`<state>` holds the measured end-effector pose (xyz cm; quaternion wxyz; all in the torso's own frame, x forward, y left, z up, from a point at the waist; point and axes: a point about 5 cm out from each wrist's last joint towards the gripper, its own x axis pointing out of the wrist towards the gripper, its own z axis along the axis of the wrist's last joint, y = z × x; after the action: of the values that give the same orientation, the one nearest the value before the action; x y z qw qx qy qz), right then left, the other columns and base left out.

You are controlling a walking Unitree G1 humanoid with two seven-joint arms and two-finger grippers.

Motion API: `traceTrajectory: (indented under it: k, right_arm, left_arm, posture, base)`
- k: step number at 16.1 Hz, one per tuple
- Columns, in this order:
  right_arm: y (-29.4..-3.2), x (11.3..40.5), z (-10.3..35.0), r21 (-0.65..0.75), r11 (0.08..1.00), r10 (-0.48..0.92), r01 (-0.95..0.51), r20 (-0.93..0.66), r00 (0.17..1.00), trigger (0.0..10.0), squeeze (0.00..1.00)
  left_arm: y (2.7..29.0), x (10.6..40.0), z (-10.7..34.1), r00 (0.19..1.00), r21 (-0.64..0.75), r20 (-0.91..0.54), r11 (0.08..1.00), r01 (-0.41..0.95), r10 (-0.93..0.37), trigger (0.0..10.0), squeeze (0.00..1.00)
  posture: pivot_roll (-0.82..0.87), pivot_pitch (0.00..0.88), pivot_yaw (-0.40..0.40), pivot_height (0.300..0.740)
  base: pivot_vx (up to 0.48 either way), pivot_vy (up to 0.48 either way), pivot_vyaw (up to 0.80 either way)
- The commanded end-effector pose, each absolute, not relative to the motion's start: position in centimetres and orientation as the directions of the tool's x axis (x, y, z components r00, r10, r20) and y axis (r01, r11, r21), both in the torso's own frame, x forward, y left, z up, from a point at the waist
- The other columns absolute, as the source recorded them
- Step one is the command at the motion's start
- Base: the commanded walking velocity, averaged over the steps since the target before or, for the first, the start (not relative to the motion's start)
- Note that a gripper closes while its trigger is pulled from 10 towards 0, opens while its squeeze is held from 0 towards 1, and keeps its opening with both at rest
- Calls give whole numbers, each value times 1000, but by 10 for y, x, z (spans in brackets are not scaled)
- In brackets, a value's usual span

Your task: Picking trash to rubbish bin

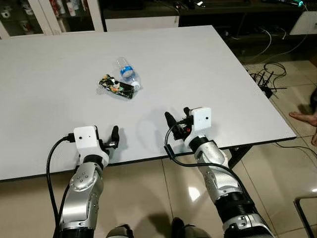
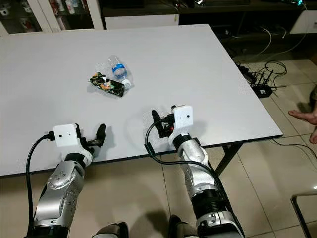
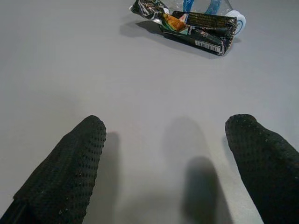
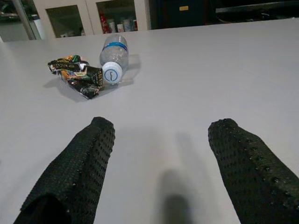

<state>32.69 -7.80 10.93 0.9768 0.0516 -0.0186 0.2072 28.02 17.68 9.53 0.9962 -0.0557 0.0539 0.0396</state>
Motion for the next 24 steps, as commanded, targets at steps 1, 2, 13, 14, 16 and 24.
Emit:
traceTrajectory:
  k: [1,2,13,14,16,24]
  right_arm:
    - [-78,326,111,90,907,407,-411,62,911,10000,0]
    - [-78,326,111,89,907,407,-411,62,911,10000,0]
    - [-78,321,111,89,906,410,-414,62,910,10000,0]
    - [-79,321,111,88,906,409,-413,62,910,10000,0]
    - [-79,321,110,88,907,408,-412,61,911,10000,0]
    - [-79,321,110,90,909,402,-406,60,914,10000,0]
  left_arm:
    - [179,280,98,992,-100,-103,991,-87,76,10000,0]
    - [179,279,98,992,-99,-103,991,-87,77,10000,0]
    - [178,279,98,992,-102,-107,992,-74,63,10000,0]
    - [178,279,98,992,-101,-107,992,-74,63,10000,0]
    - [177,279,98,992,-96,-109,993,-75,64,10000,0]
    - [177,278,98,991,-93,-115,992,-81,70,10000,0]
  posture:
    - [-2,160,6,740]
    - [-2,163,8,740]
    - [-4,175,8,740]
    - [-4,175,8,740]
    - [-4,175,8,740]
    - [-3,176,13,740]
  base:
    - [0,0,0]
    - [0,0,0]
    - [349,0,0]
    - [390,0,0]
    - [381,0,0]
    - [135,0,0]
